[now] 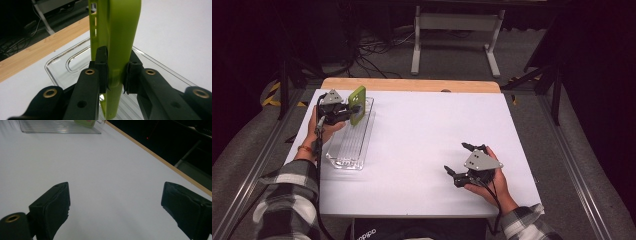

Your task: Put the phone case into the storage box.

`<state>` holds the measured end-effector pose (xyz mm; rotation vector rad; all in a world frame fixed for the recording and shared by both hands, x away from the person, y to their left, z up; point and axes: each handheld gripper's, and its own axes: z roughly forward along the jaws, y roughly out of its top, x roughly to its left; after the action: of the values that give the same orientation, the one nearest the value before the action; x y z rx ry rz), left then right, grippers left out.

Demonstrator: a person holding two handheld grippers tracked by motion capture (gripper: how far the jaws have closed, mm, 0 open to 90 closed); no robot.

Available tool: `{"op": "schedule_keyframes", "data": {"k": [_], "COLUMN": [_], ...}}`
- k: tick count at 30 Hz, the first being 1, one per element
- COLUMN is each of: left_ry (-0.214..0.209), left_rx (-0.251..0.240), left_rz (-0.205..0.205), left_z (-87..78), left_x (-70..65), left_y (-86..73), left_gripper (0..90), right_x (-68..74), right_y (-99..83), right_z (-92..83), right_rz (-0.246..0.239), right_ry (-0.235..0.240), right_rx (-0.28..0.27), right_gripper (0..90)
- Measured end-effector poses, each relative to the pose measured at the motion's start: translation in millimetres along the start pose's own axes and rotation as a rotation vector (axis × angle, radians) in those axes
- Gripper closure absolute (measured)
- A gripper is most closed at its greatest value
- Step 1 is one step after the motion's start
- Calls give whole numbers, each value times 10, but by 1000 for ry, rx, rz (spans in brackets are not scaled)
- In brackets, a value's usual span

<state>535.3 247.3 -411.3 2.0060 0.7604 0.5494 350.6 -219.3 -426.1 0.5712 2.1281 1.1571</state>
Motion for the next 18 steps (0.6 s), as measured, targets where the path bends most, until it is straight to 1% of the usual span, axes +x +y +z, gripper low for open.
{"op": "schedule_keyframes", "data": {"k": [2,3,4,5,6,7,8,9,10,11,12,14,15,16,18], "left_ry": [15,13,10,-9,-16,-16,-26,-26,-26,-16,-16,35,55,78,76], "left_rx": [16,15,10,4,0,0,-5,-5,-6,-7,-7,7,12,29,30], "left_rz": [6,0,-1,-12,-23,-23,-34,-34,-32,-29,-29,-26,-32,-33,-37], "left_z": [28,35,36,37,32,32,29,29,29,32,32,35,40,46,54], "left_x": [29,38,58,88,116,116,156,156,186,197,197,229,238,258,269], "left_y": [6,2,-1,-8,-11,-11,-13,-13,-6,2,2,16,14,10,-2], "left_gripper": [773,773,773,773,773,773,773,773,773,772,770,766,763,758,747], "right_x": [14,23,28,32,32,29,29,28,28,29,29,37,47,57,93], "right_y": [-10,-16,-20,-26,-36,-47,-53,-59,-64,-66,-66,-59,-44,-34,-16], "right_z": [2,2,1,-1,-6,-10,-13,-16,-19,-20,-20,-20,-21,-20,-14], "right_rz": [-5,-7,-12,-16,-13,-13,-11,-10,-10,-10,-10,-11,-12,-15,-36], "right_ry": [3,3,4,4,7,9,8,8,9,9,9,5,7,7,11], "right_rx": [11,16,21,26,32,37,41,44,49,50,50,56,54,54,56], "right_gripper": [92,91,90,89,89,87,87,87,87,87,87,87,87,87,87]}}
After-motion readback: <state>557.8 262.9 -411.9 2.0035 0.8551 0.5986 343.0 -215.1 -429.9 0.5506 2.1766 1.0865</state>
